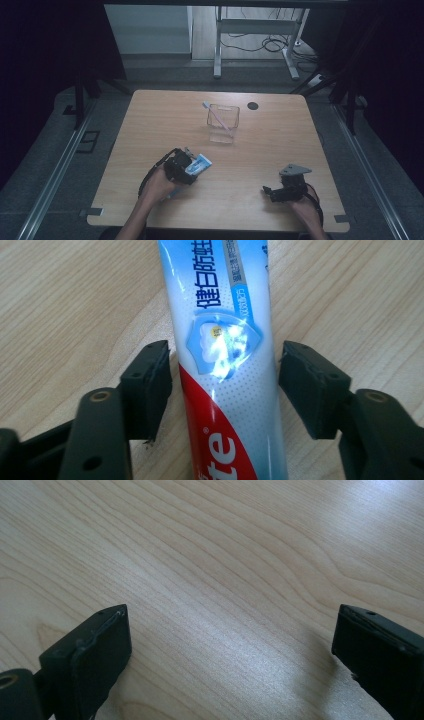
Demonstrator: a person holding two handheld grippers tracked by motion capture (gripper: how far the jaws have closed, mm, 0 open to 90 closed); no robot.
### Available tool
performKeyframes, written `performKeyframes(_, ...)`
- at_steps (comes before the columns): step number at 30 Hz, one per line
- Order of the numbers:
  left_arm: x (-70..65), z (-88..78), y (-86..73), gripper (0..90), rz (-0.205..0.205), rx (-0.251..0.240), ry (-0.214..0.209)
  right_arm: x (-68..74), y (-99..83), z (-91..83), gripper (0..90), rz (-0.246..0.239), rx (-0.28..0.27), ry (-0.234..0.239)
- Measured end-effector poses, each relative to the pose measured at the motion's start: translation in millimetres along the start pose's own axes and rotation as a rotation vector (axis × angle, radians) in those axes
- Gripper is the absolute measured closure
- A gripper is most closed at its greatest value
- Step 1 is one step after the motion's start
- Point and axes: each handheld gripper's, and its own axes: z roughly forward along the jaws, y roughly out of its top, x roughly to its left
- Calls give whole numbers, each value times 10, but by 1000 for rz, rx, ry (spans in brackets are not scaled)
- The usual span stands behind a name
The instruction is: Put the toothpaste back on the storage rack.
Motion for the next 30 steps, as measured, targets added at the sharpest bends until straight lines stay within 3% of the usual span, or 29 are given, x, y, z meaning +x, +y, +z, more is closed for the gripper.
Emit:
performKeyframes(8,12,7,65,479,-16,57,-16,-15,-12,11,17,5,-3,7)
performKeyframes(10,11,1,111,526,-16,95,-20,-18,-15,14,16,9,-3,10)
performKeyframes(16,32,-27,157,619,-33,122,-39,-28,-22,18,14,15,-5,16)
performKeyframes(22,37,-63,141,706,-35,102,-45,-31,-22,21,11,16,-7,18)
performKeyframes(30,51,-102,117,738,-53,35,-52,-32,-21,24,6,17,-6,17)
